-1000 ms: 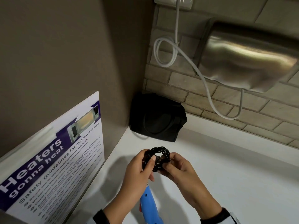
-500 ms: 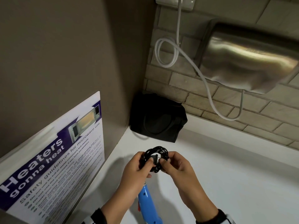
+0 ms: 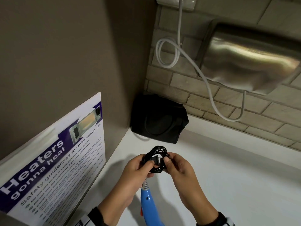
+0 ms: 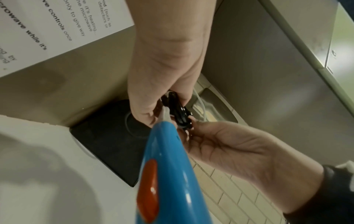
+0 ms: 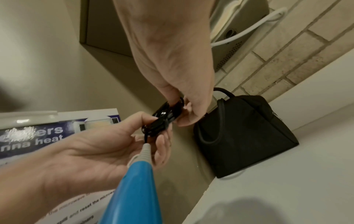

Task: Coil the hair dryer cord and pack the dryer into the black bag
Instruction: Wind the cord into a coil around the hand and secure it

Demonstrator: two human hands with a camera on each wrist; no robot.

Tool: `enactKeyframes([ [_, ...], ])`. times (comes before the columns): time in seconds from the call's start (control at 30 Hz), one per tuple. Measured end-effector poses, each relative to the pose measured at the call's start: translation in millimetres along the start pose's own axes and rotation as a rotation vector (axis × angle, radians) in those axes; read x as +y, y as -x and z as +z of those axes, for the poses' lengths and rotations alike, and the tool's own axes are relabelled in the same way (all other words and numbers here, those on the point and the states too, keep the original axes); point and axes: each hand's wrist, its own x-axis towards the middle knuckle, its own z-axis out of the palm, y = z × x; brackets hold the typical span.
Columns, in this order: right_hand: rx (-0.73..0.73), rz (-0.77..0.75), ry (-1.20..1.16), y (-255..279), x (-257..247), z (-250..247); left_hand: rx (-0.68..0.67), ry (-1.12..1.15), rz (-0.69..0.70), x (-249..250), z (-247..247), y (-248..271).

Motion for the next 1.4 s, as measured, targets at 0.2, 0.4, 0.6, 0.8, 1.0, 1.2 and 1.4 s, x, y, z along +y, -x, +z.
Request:
enactKeyframes([
  [0.2, 0.072, 0.041, -0.046, -3, -1, 0, -0.042, -0.012, -0.006, 3, 2, 2],
  [0.4, 0.050, 0.022, 0.032, -2, -3, -5, 0.007, 0.095, -0.055, -1, 6, 2],
  [0.6, 0.014, 0.016, 0.088, 0, -5, -6, 0.059, 0.146, -0.051, -4, 11, 5],
  [0.8, 0.085, -0.039, 0.172, 0, -10, -2, 0.022, 0.167, -0.055, -3, 13, 5],
  [1.0, 0.081, -0.115, 0.381, -1, -13, 1, -0.009, 0.164, -0.088, -6, 10, 0],
  [1.2, 0.090, -0.224, 0.675, 2, -14, -2, -0.012, -0.012, 0.032, -8, 9, 2],
  [1.4, 0.033, -0.169, 0.641, -3, -15, -11, -0.054, 0.009, -0.008, -10, 8, 1],
])
